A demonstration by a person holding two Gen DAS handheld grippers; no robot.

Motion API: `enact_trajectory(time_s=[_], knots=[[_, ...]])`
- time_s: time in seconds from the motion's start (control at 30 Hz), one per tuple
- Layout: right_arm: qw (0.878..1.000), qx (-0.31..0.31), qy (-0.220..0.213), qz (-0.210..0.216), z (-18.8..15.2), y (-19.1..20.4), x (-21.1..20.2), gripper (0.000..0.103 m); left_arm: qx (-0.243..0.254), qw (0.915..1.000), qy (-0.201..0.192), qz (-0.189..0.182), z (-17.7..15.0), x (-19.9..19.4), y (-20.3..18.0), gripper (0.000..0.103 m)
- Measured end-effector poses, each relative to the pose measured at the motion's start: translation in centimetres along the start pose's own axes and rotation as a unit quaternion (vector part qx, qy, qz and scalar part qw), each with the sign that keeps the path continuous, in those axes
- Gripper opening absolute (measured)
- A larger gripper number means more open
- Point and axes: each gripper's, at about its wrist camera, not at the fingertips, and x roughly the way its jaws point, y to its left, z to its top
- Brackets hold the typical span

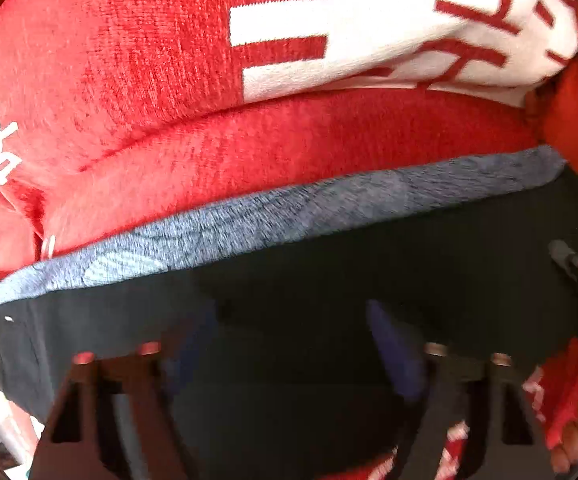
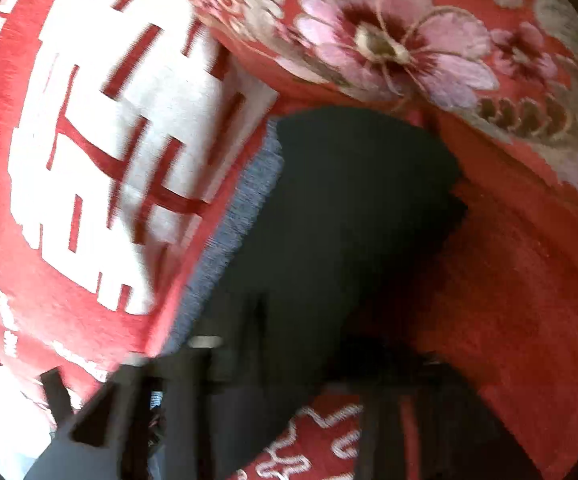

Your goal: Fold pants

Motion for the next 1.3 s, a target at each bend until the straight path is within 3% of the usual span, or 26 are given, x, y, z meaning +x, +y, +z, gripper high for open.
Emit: enact_trajectory(time_s=[0.13, 0.27, 0.3, 0.37, 0.53, 0.63, 0.77, 0.87, 0.93, 0.97, 1.0, 1.17, 1.2, 1.3], knots=[[0.999, -0.048, 0.007, -0.010, -0.1, 1.3, -0.7, 0.015, -0.003, 0.9990, -0.018, -0.041, -1.7, -2.1, -0.1, 0.075], [0.998, -0.065, 0.002, -0.006, -0.1, 2.5, -1.4, 0.015, 0.021, 0.9988, -0.004, -0.043, -3.5, 0.6, -2.1, 0.076], [0.998, -0.068, 0.003, -0.003, -0.2, 2.9, -1.5, 0.014, 0.018, 0.9982, -0.040, -0.041, -4.2, 0.5, -2.2, 0.076], [0.996, -0.085, -0.001, -0.004, -0.5, 3.9, -1.9, 0.014, 0.016, 0.9978, -0.052, -0.039, -4.6, 0.4, -2.3, 0.076], [0.986, -0.163, -0.014, -0.014, -1.8, 8.2, -3.1, 0.014, 0.024, 0.9960, -0.068, -0.053, -5.2, 0.5, -1.9, 0.076], [0.974, -0.227, -0.016, -0.022, -3.5, 11.4, -3.7, 0.014, 0.030, 0.9944, -0.078, -0.065, -5.7, 0.3, -1.6, 0.076], [0.950, -0.310, -0.014, -0.036, -6.4, 15.9, -3.8, 0.014, 0.026, 0.9925, -0.049, -0.109, -5.1, -1.0, 1.0, 0.076], [0.928, -0.369, -0.013, -0.050, -9.2, 19.3, -3.3, 0.014, -0.009, 0.9929, -0.049, -0.107, -5.6, -2.9, 5.6, 0.076], [0.910, -0.410, -0.009, -0.064, -11.6, 21.3, -2.5, 0.014, -0.023, 0.9939, -0.056, -0.093, -6.1, -3.9, 9.5, 0.077], [0.898, -0.433, -0.006, -0.073, -13.5, 22.4, -1.7, 0.014, -0.028, 0.9947, -0.055, -0.082, -6.3, -4.1, 11.3, 0.087], [0.891, -0.447, -0.002, -0.078, -14.7, 23.0, -1.2, 0.014, -0.036, 0.9954, -0.056, -0.069, -6.5, -4.3, 13.5, 0.090], [0.847, -0.518, 0.034, -0.119, -22.7, 25.5, 4.0, 0.018, -0.074, 0.9960, -0.050, -0.008, -7.5, -4.1, 22.7, 0.090], [0.833, -0.535, 0.046, -0.135, -24.9, 25.6, 5.8, 0.019, -0.087, 0.9950, -0.048, 0.001, -7.8, -3.9, 24.6, 0.090], [0.802, -0.567, 0.063, -0.175, -28.9, 24.8, 9.3, 0.022, -0.120, 0.9922, -0.033, 0.011, -8.9, -3.0, 28.8, 0.090]])
